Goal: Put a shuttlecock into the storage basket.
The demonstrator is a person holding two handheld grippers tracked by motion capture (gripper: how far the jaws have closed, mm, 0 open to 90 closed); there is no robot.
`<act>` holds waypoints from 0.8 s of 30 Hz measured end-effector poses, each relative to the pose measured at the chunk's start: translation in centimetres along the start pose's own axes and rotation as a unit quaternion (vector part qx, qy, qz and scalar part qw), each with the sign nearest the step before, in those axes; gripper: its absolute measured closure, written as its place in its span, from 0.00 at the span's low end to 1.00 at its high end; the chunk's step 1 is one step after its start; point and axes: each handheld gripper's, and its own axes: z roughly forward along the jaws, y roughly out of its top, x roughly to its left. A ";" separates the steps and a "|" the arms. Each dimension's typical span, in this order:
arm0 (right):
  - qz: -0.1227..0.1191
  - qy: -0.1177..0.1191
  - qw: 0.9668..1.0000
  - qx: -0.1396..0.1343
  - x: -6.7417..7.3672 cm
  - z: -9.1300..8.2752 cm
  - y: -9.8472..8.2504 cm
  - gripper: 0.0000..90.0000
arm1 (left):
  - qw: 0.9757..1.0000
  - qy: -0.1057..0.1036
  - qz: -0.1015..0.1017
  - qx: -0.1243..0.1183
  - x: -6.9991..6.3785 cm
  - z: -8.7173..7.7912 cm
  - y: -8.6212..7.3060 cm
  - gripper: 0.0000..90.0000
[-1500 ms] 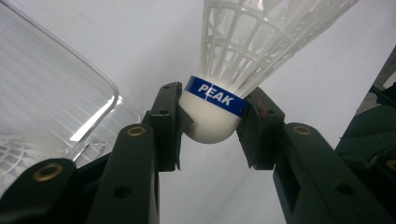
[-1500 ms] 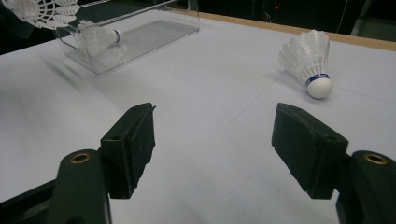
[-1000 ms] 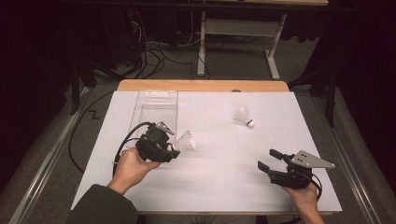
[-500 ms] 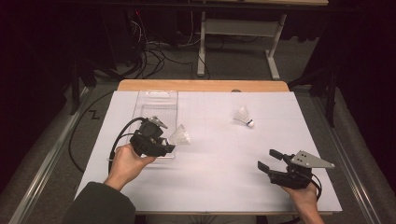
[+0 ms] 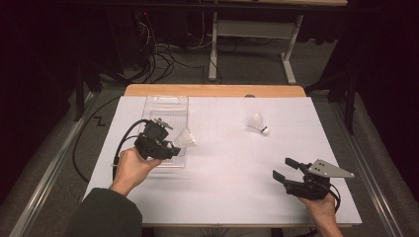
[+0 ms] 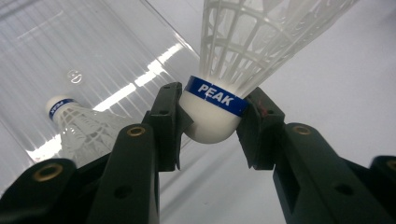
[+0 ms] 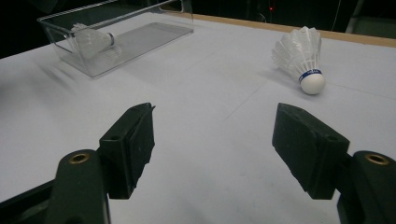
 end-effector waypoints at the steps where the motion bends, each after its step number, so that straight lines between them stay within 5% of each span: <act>1: 0.000 0.000 1.000 0.000 0.0 0.0 0.0 0.34 | 1.000 0.002 -0.004 0.000 0.2 0.0 0.0 0.70; 24: 0.001 0.002 1.000 -0.002 -0.1 0.0 0.0 0.34 | 0.997 0.032 -0.065 0.018 3.4 1.2 0.8 0.70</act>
